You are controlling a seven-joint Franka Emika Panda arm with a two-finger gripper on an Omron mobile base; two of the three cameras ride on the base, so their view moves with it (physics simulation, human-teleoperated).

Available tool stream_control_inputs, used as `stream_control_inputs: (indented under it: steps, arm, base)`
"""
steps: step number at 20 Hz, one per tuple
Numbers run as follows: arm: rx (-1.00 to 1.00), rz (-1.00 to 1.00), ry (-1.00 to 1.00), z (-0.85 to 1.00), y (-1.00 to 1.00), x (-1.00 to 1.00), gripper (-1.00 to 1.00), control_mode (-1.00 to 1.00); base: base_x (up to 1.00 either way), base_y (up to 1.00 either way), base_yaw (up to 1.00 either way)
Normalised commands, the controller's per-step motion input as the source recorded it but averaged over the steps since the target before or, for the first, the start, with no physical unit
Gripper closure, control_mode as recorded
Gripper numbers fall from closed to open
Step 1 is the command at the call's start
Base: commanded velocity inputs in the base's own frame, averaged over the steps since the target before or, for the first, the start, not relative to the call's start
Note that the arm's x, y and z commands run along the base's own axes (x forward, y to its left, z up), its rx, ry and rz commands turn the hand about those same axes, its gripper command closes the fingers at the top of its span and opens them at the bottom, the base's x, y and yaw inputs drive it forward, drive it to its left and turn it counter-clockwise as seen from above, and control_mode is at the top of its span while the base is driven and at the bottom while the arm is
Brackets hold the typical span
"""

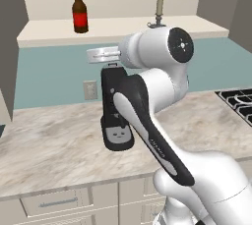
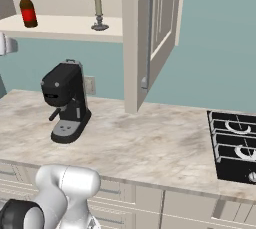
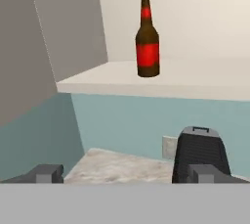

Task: Get the candle and the beer from the cabinet and move them to the dining counter.

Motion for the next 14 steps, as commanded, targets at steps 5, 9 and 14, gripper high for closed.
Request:
stream_control_inputs:
  steps: [5,9,14]
  arm:
    - [0.0,-0.1,-0.04,-0.03,-0.23,0.18,-1.0,-1.0]
    - [0.0,0.0,-0.05,0.0,-0.29,0.04,-1.0,-1.0]
    - [0.0,0.01,0.0,0.02,-0.17,0.09,-1.0,-1.0]
  base:
    - [0.0,0.0,0.0]
    - [0.0,0.0,0.0]
    - [0.0,0.0,0.0]
